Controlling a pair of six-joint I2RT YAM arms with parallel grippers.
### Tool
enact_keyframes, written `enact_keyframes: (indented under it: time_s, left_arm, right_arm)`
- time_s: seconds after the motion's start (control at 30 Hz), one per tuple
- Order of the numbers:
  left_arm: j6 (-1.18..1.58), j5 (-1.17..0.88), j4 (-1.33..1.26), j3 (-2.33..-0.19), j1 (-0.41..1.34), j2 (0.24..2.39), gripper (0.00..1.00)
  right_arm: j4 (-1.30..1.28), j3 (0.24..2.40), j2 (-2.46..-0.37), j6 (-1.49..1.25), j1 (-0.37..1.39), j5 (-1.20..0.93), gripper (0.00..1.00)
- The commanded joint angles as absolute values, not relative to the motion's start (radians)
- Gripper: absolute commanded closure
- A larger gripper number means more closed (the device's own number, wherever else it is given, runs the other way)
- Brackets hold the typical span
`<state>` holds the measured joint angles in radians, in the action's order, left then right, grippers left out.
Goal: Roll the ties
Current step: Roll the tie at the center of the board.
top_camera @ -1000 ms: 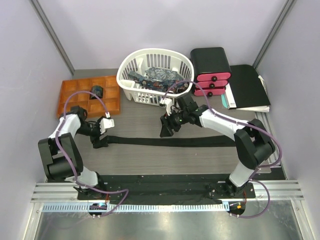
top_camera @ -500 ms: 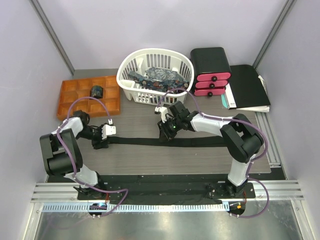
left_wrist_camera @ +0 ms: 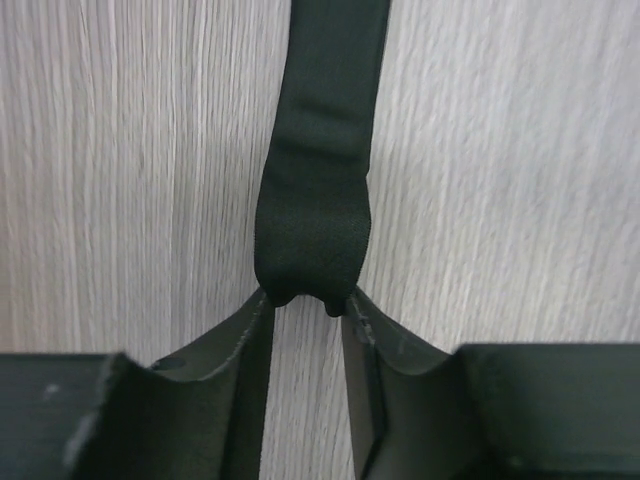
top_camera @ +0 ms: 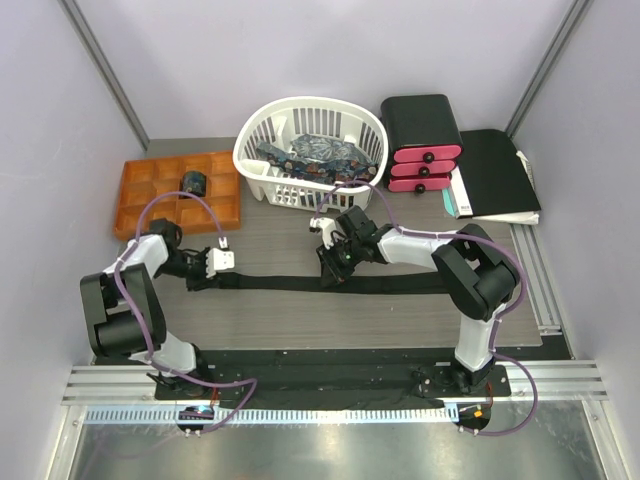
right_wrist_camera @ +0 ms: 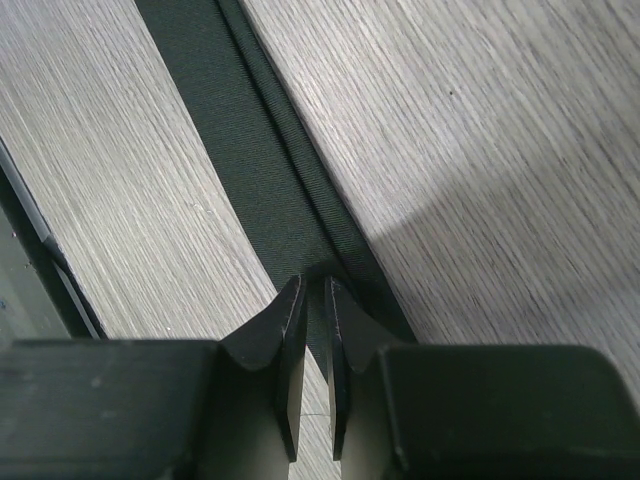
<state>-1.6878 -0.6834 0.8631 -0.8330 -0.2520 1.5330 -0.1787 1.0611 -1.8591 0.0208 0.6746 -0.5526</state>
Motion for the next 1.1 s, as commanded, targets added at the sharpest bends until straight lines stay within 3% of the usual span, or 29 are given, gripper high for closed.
enact_keyframes:
  time_s: [0.0,0.3,0.67,0.8,0.93,1.07]
  left_arm:
    - [-1.707,-0.759,0.951,-0.87,-0.197,1.459,0.7]
    - [-1.562,-0.79,0.913,-0.888,-0.068,1.431,0.75]
    - [-1.246,-0.741,0.698,-0.859,0.158,1.454,0.79]
    - [-1.181,-0.723,0.678,-0.862,0.199,1.459,0.8]
    - [-1.123,-0.701,0.643,-0.862,0.219,1.448,0.8]
    - [-1.046,-0.646,0.629,-0.874,0.273,1.442,0.8]
  right_arm:
    - [-0.156,1.068,-1.839,0.012,0.68,-0.554,0.81]
    - [-0.062,1.091,-1.743,-0.193,0.678,-0.646,0.71]
    - [0.276,0.97,-1.736,-0.612,0.678,-0.601,0.48]
    - [0.267,0.959,-1.733,-0.617,0.658,-0.626,0.52]
    - [0.204,0.948,-1.701,-0.592,0.617,-0.65,0.66]
    - [0.195,0.905,-1.66,-0.604,0.558,-0.702,0.71]
